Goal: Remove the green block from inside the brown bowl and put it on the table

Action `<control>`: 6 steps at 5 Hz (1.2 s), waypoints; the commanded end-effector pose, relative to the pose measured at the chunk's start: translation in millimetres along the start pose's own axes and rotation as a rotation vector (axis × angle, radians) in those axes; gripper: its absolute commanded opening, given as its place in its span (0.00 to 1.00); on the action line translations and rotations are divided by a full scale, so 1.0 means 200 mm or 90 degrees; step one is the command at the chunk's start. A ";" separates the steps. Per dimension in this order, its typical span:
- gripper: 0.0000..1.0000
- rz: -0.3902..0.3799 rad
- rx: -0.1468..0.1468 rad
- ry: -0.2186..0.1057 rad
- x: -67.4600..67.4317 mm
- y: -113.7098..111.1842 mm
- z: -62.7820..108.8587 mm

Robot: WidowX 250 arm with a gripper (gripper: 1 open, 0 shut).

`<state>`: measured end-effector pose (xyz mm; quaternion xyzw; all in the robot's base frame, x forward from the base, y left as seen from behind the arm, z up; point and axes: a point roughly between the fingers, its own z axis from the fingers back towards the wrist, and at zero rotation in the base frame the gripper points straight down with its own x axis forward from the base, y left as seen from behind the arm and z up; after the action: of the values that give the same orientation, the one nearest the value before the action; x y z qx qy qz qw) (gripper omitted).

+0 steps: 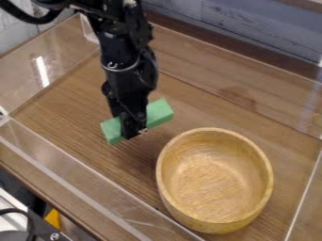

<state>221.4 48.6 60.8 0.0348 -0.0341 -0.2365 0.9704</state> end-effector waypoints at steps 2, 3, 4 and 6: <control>0.00 0.018 0.020 -0.019 0.04 0.08 0.02; 0.00 0.023 0.019 -0.018 0.04 0.09 0.01; 0.00 0.027 0.017 -0.017 0.04 0.10 0.01; 0.00 0.035 0.013 -0.015 0.04 0.10 0.00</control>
<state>229.6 57.8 55.2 0.0311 -0.0338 -0.2132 0.9759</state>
